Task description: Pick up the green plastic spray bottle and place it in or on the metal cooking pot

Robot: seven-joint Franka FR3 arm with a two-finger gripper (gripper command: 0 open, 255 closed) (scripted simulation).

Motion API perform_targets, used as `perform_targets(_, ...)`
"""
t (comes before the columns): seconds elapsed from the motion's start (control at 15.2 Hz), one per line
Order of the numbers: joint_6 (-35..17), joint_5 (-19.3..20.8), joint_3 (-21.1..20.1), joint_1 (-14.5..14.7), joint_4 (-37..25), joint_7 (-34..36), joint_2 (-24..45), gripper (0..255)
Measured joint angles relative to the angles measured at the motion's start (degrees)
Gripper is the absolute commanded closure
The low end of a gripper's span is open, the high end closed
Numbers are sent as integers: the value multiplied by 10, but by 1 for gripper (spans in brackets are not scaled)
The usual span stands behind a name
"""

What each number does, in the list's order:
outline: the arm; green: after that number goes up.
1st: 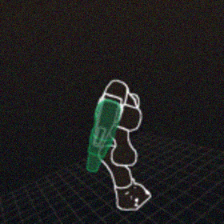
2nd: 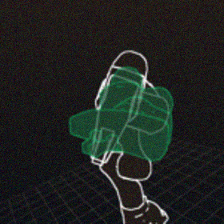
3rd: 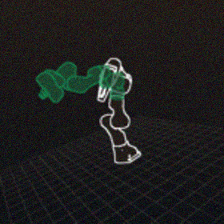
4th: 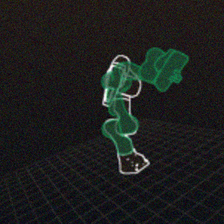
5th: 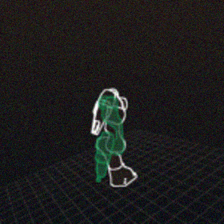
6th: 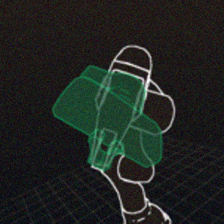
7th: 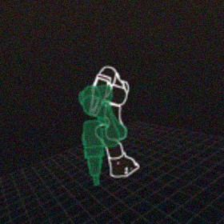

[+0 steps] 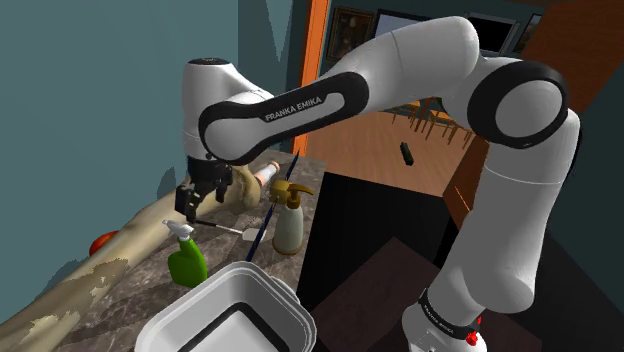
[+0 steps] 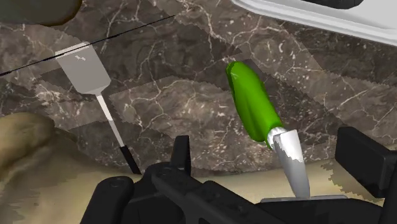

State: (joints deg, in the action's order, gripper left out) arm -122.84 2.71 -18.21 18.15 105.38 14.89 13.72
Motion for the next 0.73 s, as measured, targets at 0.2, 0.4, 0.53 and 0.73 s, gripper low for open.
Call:
perform_targets(0.2,-5,21,-5,22,-48,15,54,0)
perform_targets(0.4,-19,30,-4,28,-59,17,79,0)
perform_targets(0.53,-29,33,-3,31,-55,21,86,0)
perform_targets(0.73,-47,38,-1,33,-49,23,99,0)
